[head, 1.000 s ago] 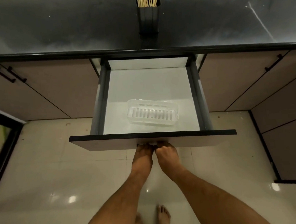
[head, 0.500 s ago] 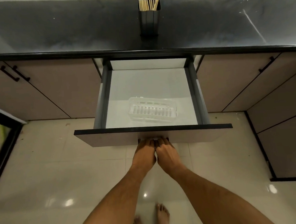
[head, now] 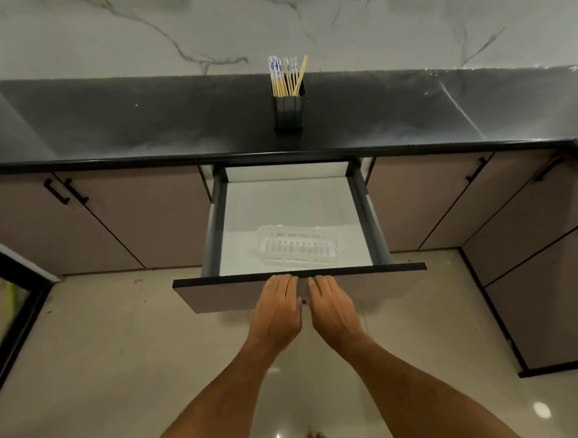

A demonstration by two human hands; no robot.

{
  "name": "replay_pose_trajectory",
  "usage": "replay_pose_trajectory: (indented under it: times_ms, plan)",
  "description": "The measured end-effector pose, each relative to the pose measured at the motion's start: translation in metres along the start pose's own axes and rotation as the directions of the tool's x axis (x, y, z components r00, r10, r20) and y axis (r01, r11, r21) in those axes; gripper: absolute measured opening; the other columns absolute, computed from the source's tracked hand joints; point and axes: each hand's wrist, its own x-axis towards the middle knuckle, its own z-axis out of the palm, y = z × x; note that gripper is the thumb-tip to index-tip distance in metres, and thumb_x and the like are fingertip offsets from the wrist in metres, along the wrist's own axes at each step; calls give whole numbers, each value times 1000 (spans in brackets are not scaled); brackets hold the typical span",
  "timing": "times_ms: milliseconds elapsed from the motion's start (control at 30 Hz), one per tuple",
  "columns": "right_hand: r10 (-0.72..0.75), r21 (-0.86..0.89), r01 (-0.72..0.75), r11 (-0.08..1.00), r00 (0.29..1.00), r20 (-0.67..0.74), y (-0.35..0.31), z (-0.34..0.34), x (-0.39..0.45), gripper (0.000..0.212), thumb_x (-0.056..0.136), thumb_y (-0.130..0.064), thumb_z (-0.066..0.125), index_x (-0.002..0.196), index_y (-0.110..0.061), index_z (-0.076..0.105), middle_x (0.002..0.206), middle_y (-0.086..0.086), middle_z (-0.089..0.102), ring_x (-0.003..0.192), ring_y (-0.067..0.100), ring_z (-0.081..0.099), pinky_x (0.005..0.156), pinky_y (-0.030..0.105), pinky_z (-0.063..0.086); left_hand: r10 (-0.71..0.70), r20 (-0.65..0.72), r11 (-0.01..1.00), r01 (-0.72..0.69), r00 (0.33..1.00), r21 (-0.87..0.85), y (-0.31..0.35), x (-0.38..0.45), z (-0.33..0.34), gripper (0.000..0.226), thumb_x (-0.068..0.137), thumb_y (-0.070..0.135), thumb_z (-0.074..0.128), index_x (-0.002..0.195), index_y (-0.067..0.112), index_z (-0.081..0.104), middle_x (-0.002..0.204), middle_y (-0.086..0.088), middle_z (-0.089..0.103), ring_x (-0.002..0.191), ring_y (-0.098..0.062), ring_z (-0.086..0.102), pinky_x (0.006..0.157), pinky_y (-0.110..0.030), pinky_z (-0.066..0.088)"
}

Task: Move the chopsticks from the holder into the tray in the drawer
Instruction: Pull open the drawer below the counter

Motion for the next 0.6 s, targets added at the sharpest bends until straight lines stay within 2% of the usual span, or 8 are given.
replay_pose_trajectory:
  times_ms: [133,300,467,600]
  plan:
    - [10,-67,-12,998,999,-41,1,-31,27,45,99,-20,61,140,-6,52,133,12,60,120,25,57,102,34,51,-1,-32,1000,2,999,16,-4,38,-28,34,93,19,59,125,7,59,121,-10,65,113,-25,60,107,-39,46]
    - [50,-67,-57,996,994,-96,23,-50,69,40,105,-25,50,141,-6,50,135,12,58,121,25,55,100,32,50,-97,-45,995,98,994,35,-17,83,-33,30,90,14,66,119,4,65,114,-12,70,106,-28,66,103,-40,50]
    - [131,-20,-132,991,991,-34,62,-33,120,29,104,-17,49,131,-9,55,130,9,59,116,21,54,102,28,45,-245,1,969,245,969,19,-47,119,-7,27,92,9,67,118,1,67,112,-16,72,103,-32,69,99,-42,52]
    - [254,35,-257,966,965,70,91,-4,158,19,100,-5,46,114,-8,58,116,8,60,107,21,54,93,27,43,-383,100,924,382,918,28,-78,143,25,27,99,7,51,124,2,62,117,-13,67,109,-26,62,101,-33,45]
